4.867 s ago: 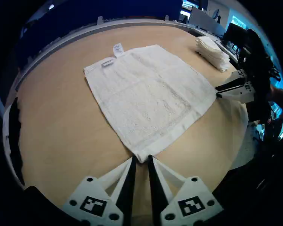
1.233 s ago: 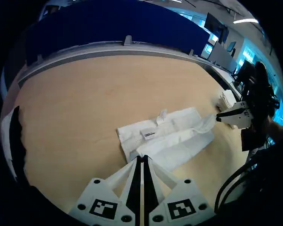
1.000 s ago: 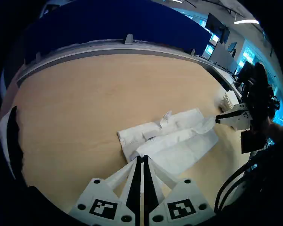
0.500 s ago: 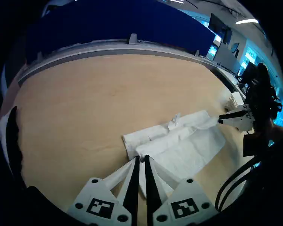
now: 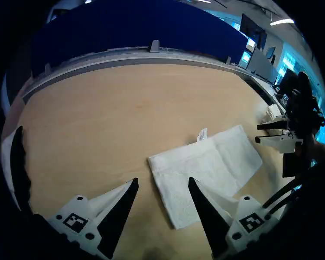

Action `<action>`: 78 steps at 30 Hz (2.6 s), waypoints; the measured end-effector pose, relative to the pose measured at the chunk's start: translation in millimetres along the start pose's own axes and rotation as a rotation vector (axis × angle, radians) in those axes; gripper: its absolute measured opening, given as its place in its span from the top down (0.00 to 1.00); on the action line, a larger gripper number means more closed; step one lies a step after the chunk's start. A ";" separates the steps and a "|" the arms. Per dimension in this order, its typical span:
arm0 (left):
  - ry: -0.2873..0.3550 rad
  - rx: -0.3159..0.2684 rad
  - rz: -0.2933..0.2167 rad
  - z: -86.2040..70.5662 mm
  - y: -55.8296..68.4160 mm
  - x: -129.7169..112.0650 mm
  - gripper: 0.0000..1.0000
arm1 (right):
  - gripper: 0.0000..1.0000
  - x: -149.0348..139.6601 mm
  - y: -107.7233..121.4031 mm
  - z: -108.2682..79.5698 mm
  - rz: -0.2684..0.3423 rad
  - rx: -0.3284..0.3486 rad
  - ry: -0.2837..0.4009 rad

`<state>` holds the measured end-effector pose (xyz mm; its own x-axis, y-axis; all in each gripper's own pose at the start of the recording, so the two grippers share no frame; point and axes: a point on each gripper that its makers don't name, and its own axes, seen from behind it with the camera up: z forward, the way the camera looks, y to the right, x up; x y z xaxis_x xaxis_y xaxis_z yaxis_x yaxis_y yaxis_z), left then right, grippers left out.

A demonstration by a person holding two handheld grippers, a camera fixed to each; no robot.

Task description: Fold towel

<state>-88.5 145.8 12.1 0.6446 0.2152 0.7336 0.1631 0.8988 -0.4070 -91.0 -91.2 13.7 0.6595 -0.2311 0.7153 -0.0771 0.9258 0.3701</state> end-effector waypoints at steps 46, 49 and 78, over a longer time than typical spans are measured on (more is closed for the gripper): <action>0.033 0.101 -0.056 -78.0 1.1 -59.8 0.15 | 0.04 -39.7 -19.6 -63.5 -0.077 0.049 0.019; 0.038 0.114 -0.061 -85.3 -0.1 -63.6 0.15 | 0.04 -43.2 -24.0 -62.9 -0.112 0.069 0.007; 0.067 0.246 -0.185 -161.8 -18.5 -116.5 0.15 | 0.33 -81.4 -34.8 -33.1 -0.359 0.157 -0.136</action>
<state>-45.8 42.3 -153.9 0.6701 0.0208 0.7420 0.1019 0.9876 -0.1198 -117.2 -94.7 -77.0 0.5608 -0.5786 0.5922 0.0197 0.7244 0.6891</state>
